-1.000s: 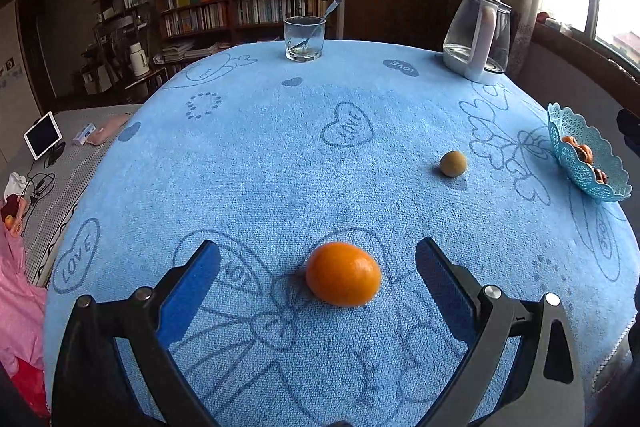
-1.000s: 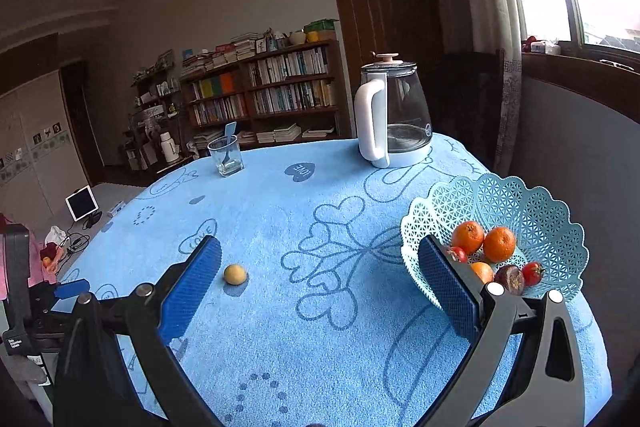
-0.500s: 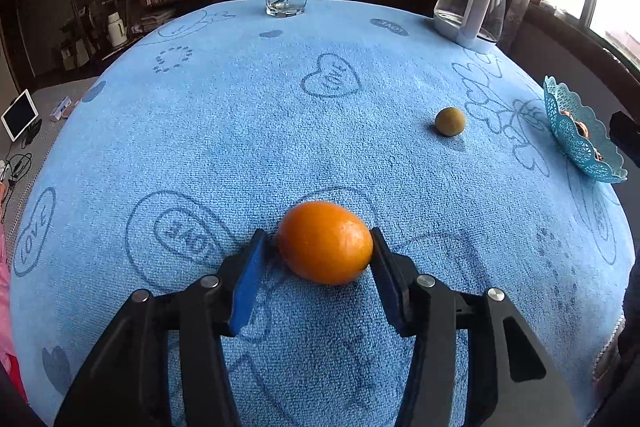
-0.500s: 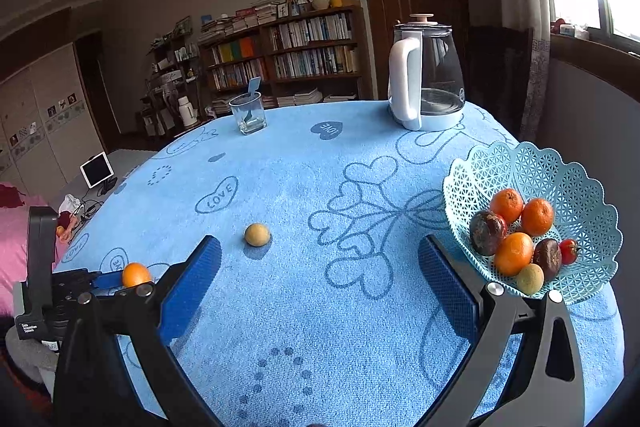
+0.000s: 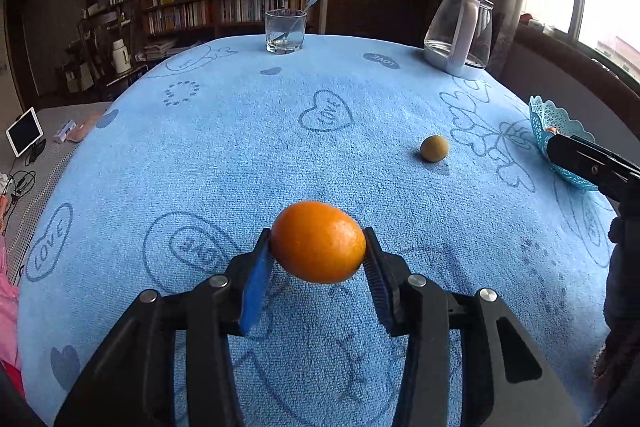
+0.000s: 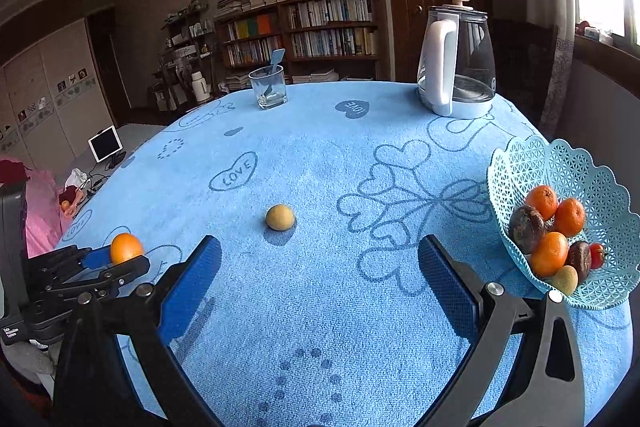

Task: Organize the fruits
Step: 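Grasp the orange with the left tool while the right tool grasps the yellow fruit, then carry the yellow fruit into the basket and open the right tool while the left tool holds the orange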

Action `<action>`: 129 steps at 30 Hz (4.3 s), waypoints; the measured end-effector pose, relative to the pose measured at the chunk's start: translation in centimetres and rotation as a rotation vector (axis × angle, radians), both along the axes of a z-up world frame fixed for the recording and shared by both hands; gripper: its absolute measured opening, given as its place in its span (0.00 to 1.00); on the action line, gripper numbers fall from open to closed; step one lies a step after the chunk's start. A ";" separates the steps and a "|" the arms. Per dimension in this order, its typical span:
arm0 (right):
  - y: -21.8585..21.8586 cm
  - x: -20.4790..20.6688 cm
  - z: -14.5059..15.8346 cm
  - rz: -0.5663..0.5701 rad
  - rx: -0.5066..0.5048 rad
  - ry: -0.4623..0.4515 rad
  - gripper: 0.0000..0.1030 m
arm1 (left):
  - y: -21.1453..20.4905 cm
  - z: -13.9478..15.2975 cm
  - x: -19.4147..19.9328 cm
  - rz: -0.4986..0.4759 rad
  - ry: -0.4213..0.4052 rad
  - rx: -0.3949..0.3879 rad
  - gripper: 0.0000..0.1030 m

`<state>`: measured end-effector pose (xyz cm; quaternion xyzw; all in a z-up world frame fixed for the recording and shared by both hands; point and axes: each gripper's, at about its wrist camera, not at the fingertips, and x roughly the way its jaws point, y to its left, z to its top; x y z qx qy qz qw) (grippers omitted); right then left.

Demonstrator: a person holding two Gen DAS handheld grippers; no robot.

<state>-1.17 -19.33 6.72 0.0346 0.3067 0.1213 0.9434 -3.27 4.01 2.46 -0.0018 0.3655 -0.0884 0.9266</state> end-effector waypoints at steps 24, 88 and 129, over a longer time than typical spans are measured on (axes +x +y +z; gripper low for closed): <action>5.7 10.7 -5.4 0.087 -0.024 0.253 0.39 | 0.9 -0.2 0.3 0.046 0.020 -0.035 0.43; -6.9 -0.8 -0.7 -0.148 0.120 0.059 0.28 | -0.1 -0.1 0.0 0.089 -0.011 0.069 0.43; -22.3 -3.9 -1.8 -0.588 0.226 0.025 0.31 | -0.3 -0.3 0.3 0.102 0.009 0.082 0.43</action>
